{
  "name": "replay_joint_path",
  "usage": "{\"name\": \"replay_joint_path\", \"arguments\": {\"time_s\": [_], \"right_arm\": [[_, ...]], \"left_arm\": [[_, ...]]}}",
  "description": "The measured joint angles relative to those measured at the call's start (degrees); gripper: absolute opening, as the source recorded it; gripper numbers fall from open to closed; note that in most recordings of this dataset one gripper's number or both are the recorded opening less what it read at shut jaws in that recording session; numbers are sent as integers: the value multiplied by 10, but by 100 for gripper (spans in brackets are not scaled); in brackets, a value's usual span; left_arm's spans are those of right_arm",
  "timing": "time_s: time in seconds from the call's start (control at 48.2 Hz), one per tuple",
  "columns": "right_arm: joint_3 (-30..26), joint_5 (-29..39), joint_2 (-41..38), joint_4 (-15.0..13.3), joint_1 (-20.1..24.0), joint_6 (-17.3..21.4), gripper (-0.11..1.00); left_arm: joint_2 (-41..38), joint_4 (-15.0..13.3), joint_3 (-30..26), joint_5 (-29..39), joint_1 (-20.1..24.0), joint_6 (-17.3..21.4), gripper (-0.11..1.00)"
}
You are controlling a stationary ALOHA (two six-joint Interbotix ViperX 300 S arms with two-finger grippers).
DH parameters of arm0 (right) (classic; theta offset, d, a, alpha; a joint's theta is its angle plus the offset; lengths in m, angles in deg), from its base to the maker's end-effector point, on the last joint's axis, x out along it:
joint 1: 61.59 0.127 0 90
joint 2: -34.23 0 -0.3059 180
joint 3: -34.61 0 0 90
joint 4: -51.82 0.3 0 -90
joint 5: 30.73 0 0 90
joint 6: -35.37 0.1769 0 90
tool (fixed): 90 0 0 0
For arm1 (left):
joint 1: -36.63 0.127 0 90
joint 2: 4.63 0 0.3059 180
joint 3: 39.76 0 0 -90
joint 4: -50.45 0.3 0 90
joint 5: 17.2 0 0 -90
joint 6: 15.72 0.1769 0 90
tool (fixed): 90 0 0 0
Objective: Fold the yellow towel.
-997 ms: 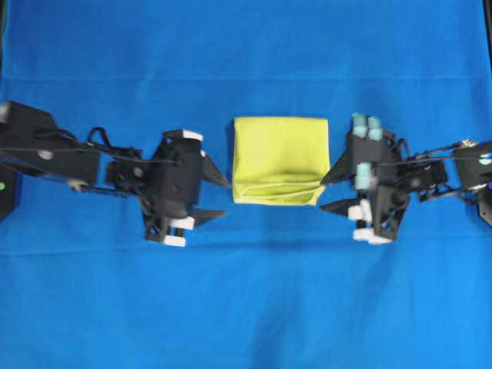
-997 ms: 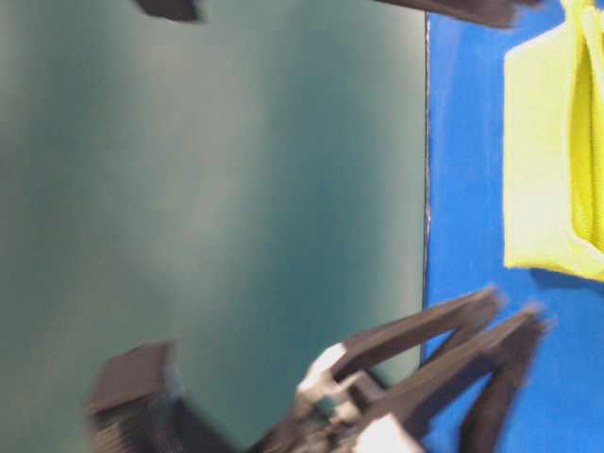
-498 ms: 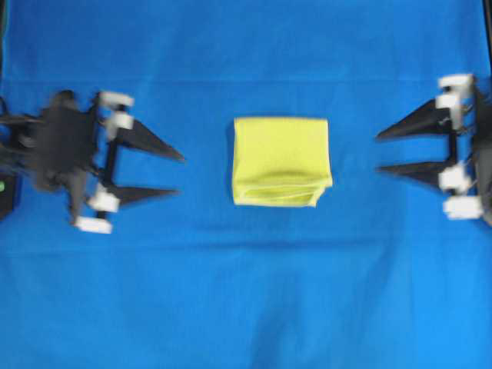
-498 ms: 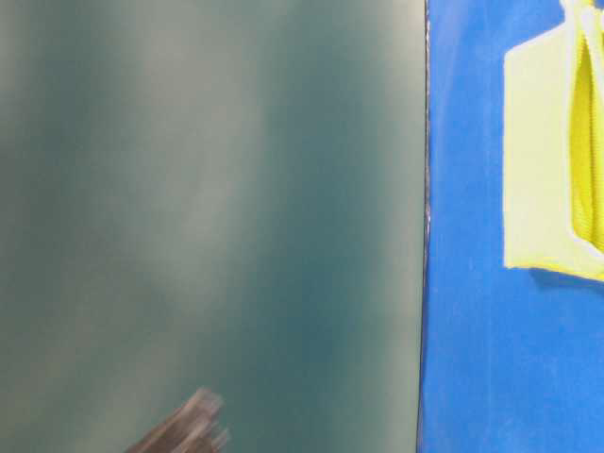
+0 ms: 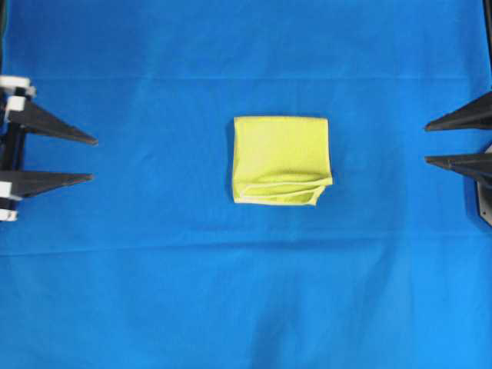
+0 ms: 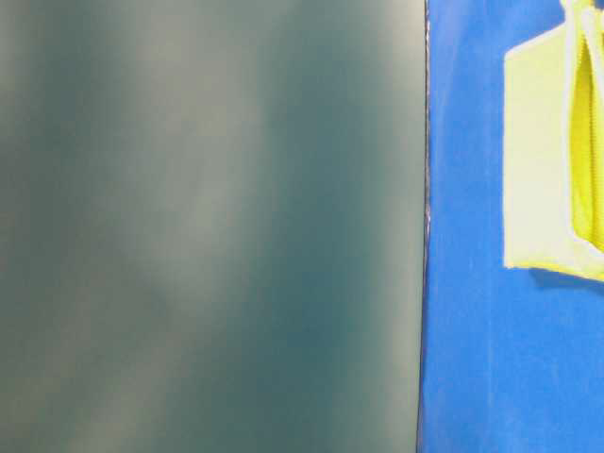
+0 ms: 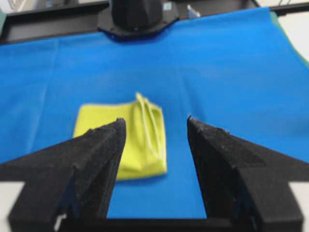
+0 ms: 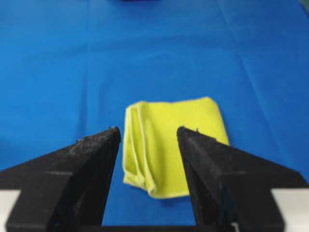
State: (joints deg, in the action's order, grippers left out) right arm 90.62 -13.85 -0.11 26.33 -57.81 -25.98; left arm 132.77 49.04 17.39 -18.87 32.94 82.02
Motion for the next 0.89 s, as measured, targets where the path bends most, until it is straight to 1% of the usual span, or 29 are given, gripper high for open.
{"name": "replay_joint_path", "arguments": {"time_s": [0.083, 0.208, 0.291, 0.374, 0.436, 0.893], "right_arm": [[27, -17, 21, 1, -7, 2, 56], [64, -53, 29, 4, -22, 2, 56], [78, -75, 29, 6, -34, 3, 56], [83, -89, 27, 7, -43, 3, 56], [85, -94, 25, 6, -47, 3, 56], [86, -97, 23, 7, -47, 3, 56]], "left_arm": [[30, -1, 27, -2, 0, -2, 51], [76, -2, 71, -11, 1, -16, 51], [102, -2, 96, -17, 4, -32, 51], [114, -2, 108, -18, 11, -45, 51], [116, -2, 110, -19, 14, -52, 51], [116, -2, 111, -20, 15, -52, 51]]}}
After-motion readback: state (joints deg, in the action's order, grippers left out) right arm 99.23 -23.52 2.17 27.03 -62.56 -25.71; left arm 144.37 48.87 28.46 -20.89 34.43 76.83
